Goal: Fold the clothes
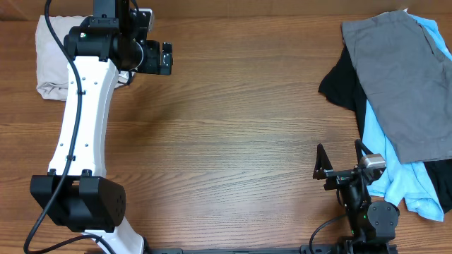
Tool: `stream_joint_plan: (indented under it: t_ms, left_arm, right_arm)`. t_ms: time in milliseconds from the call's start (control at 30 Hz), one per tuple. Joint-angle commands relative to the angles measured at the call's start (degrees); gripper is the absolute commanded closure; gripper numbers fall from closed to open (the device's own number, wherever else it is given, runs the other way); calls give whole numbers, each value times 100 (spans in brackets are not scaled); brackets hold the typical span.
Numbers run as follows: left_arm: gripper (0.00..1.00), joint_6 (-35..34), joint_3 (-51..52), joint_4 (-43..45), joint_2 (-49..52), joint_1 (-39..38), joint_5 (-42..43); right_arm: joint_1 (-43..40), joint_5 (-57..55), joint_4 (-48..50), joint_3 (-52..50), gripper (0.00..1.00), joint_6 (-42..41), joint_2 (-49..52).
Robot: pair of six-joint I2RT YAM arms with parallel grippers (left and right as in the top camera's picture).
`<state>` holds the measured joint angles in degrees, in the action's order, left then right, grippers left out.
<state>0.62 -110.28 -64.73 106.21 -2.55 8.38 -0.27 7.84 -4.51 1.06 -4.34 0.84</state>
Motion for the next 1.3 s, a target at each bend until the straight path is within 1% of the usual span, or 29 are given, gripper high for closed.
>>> stream_joint_plan:
  t_ms: [0, 767, 900, 1000, 1067, 1100, 1233, 1267]
  left_arm:
    - [0, 50, -55, 22, -122, -11, 44]
    - [0, 50, -55, 20, -136, 0, 42]
    - [0, 68, -55, -20, -413, 0, -96]
    - [0, 68, -35, 227, -826, 0, -168]
    - [0, 68, 295, 807, -1250, 0, -168]
    - [0, 70, 717, 1355, -1574, 2, -170]
    - [0, 68, 2277, 3099, -2549, 22, -162]
    - [0, 70, 2608, 3394, -2743, 39, -127]
  right_arm:
    - [26, -74, 31, -59, 0, -20, -68]
    - [26, -72, 31, -59, 0, -20, -68]
    - [26, -72, 31, -59, 0, -17, -68]
    - [26, -72, 31, -59, 0, -20, -68]
    - [26, -72, 31, -59, 0, -20, -68]
    - [26, -72, 31, -59, 0, -20, -68]
    - [26, -72, 31, -59, 0, -20, -68]
    - [26, -72, 31, -59, 0, -20, -68]
